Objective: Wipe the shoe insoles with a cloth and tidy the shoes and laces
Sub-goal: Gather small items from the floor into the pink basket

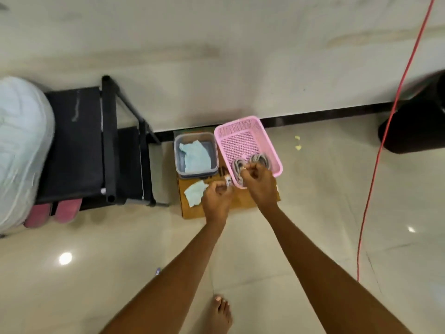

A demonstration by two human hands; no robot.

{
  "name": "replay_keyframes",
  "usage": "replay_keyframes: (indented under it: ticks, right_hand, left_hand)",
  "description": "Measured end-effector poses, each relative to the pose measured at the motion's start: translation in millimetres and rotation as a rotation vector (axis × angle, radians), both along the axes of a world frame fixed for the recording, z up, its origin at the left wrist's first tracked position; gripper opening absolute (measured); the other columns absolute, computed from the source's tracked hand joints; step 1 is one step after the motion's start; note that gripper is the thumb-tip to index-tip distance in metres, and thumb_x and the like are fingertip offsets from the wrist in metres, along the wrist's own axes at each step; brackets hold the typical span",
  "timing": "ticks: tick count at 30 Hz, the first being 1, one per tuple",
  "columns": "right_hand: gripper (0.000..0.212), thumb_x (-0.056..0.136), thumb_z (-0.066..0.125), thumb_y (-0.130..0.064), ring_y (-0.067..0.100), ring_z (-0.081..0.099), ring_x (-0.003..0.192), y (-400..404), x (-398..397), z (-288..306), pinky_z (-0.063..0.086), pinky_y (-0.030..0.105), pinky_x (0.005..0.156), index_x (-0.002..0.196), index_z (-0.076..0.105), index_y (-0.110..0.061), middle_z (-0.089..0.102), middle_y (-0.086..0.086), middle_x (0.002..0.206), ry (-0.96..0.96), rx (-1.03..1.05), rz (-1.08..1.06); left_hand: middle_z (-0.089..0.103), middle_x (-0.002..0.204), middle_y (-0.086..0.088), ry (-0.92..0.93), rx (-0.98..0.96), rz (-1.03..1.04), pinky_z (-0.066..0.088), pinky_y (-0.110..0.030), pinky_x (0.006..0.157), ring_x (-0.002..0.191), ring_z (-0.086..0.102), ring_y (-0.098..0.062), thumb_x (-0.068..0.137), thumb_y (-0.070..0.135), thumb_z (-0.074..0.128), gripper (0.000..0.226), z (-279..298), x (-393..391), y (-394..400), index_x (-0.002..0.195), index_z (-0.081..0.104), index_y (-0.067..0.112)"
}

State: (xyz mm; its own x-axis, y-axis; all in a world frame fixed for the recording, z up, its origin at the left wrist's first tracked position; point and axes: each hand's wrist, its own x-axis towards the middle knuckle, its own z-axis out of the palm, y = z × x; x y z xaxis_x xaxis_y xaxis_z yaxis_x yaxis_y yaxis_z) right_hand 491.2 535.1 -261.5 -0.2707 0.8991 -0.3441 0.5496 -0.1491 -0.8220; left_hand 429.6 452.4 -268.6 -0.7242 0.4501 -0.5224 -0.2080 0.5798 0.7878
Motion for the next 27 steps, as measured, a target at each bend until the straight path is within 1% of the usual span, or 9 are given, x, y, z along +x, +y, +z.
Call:
replay_keyframes:
  ticks: [2,5,9,11,15,17,19,23,27]
  right_hand:
    - [0.014,0.084,0.064,-0.018,0.015,0.064,0.08,32,-14,-1,0.051,0.027,0.078,0.092,0.064,-0.007,0.068,0.004,0.087,-0.041,0.068,-0.003]
    - [0.019,0.085,0.062,-0.022,0.017,0.062,0.081,72,-38,-17,0.05,0.032,0.081,0.096,0.065,-0.007,0.069,0.006,0.089,-0.088,0.04,-0.025]
    - [0.017,0.085,0.06,-0.016,0.017,0.057,0.07,107,-66,-48,0.049,0.03,0.074,0.072,0.066,-0.008,0.06,0.004,0.066,-0.195,-0.022,0.014]
    - [0.016,0.086,0.061,-0.017,0.02,0.061,0.072,115,-75,-62,0.053,0.032,0.077,0.073,0.065,-0.007,0.062,0.006,0.07,-0.246,-0.09,0.058]
    - [0.02,0.086,0.061,-0.018,0.019,0.06,0.072,116,-80,-76,0.051,0.026,0.06,0.069,0.052,-0.011,0.062,0.007,0.076,-0.369,-0.156,0.142]
    - [0.01,0.088,0.056,-0.011,0.026,0.063,0.091,114,-78,-80,0.054,0.034,0.079,0.089,0.059,-0.002,0.066,0.015,0.098,-0.413,-0.165,0.169]
    - [0.021,0.09,0.053,-0.008,0.031,0.061,0.104,113,-77,-81,0.05,0.039,0.093,0.107,0.057,0.003,0.063,0.019,0.111,-0.446,-0.161,0.2]
    - [0.02,0.092,0.052,-0.011,0.03,0.06,0.104,114,-81,-79,0.049,0.036,0.092,0.106,0.058,0.002,0.064,0.017,0.112,-0.469,-0.123,0.25]
    - [0.007,0.088,0.06,-0.011,0.025,0.064,0.094,111,-84,-87,0.053,0.032,0.085,0.09,0.056,-0.006,0.066,0.014,0.106,-0.452,-0.138,0.194]
  left_hand:
    - [0.067,0.097,-0.008,0.008,0.006,0.026,0.046,-0.018,0.068,0.085,0.061,-0.016,0.087,0.021,0.065,0.023,3,-15,36,0.1,0.065,0.003]
    - [0.068,0.11,-0.009,0.053,-0.101,-0.045,0.048,-0.025,0.076,0.096,0.065,-0.023,0.089,0.027,0.063,0.03,-6,-39,85,0.11,0.064,0.006]
    - [0.065,0.114,-0.011,0.189,-0.286,-0.258,0.048,-0.027,0.072,0.098,0.064,-0.026,0.088,0.028,0.064,0.037,-29,-65,128,0.118,0.058,0.005]
    - [0.064,0.116,-0.012,0.3,-0.373,-0.396,0.051,-0.029,0.075,0.099,0.063,-0.027,0.091,0.026,0.061,0.036,-40,-70,138,0.121,0.055,0.006]
    - [0.062,0.118,-0.012,0.448,-0.445,-0.593,0.045,-0.027,0.071,0.103,0.062,-0.026,0.093,0.017,0.055,0.029,-52,-74,149,0.12,0.056,0.007]
    - [0.06,0.121,-0.013,0.445,-0.457,-0.649,0.043,-0.026,0.072,0.106,0.06,-0.026,0.094,0.014,0.051,0.031,-50,-74,155,0.124,0.053,0.005]
    - [0.058,0.123,-0.013,0.463,-0.475,-0.678,0.043,-0.026,0.074,0.108,0.059,-0.025,0.097,0.013,0.045,0.032,-51,-73,159,0.127,0.051,0.004]
    - [0.058,0.123,-0.014,0.491,-0.53,-0.722,0.046,-0.026,0.078,0.108,0.059,-0.026,0.098,0.014,0.044,0.03,-56,-77,159,0.125,0.052,0.004]
    - [0.057,0.126,-0.013,0.515,-0.48,-0.661,0.047,-0.028,0.086,0.112,0.057,-0.026,0.098,0.015,0.045,0.031,-45,-84,156,0.126,0.053,0.005]
